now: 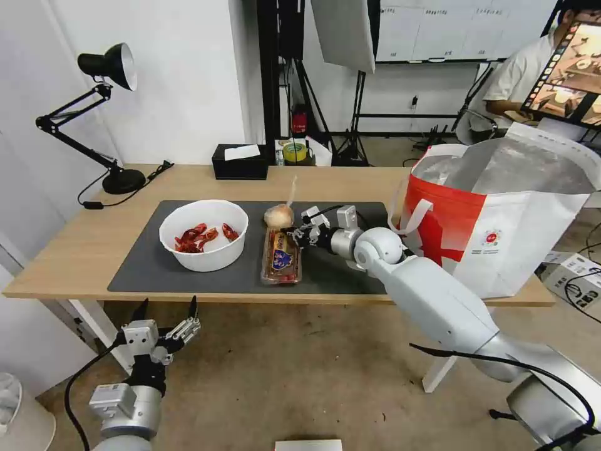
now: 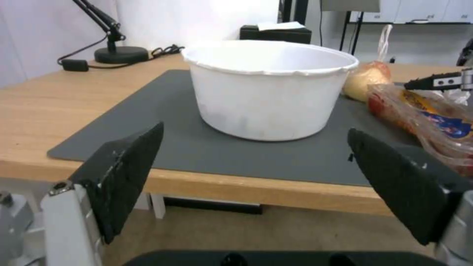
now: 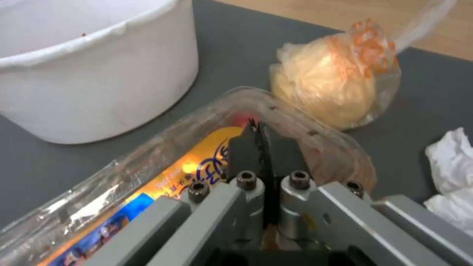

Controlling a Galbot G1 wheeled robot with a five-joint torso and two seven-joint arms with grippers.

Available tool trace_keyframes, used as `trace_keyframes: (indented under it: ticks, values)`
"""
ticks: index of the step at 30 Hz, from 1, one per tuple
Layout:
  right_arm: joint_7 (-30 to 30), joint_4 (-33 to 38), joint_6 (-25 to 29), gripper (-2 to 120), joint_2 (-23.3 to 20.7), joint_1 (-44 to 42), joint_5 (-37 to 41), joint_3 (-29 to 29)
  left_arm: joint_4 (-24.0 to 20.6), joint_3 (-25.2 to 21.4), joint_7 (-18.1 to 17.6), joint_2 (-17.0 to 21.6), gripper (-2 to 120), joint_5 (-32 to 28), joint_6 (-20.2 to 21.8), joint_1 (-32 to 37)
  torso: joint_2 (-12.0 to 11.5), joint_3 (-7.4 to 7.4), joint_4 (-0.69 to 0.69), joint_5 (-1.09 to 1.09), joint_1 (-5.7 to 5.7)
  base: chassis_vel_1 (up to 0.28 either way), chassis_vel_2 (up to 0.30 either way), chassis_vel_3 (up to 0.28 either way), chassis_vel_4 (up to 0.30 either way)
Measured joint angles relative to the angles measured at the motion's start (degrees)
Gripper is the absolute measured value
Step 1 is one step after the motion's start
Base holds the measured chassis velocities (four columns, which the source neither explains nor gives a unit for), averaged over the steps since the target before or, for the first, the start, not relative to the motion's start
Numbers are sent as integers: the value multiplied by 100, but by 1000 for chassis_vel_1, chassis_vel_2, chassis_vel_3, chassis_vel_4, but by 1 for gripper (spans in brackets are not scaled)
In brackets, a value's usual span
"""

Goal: Pick up the trash from the table and place it into the takeout bag.

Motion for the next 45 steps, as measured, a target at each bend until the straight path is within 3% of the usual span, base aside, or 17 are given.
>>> trace_keyframes:
  ticks: [26, 30, 40, 43, 44, 45]
  values:
    - [14, 92, -83, 0, -117, 136, 87, -182, 26, 99, 25, 96, 100, -143, -2, -86, 0, 0, 0, 0, 0, 0, 0, 0, 0]
    - [26, 211, -83, 0, -175, 141, 139, -159, -36, 130, 26, 252, 100, -537, 140, -244, 0, 0, 0, 0, 0, 0, 0, 0, 0]
    - [10, 328, -29, 0, -218, 151, 313, -109, -283, 362, -57, 884, 100, -1997, 1022, -872, -1, 0, -1, -1, 0, 0, 0, 0, 0]
    - [-19, 317, 15, 0, -152, 150, 329, -120, -313, 447, -249, 1165, 100, -3036, 1434, -1133, -1, 0, 1, 0, 0, 0, 0, 0, 0]
    - [-19, 317, 15, 0, -152, 150, 329, -120, -313, 447, -249, 1165, 100, -3036, 1434, -1133, -1, 0, 1, 0, 0, 0, 0, 0, 0]
    - [-24, 317, 33, 0, -137, 146, 331, -120, -320, 456, -325, 1281, 100, -3597, 1569, -1278, -1, 0, 1, -1, 0, 0, 0, 0, 0]
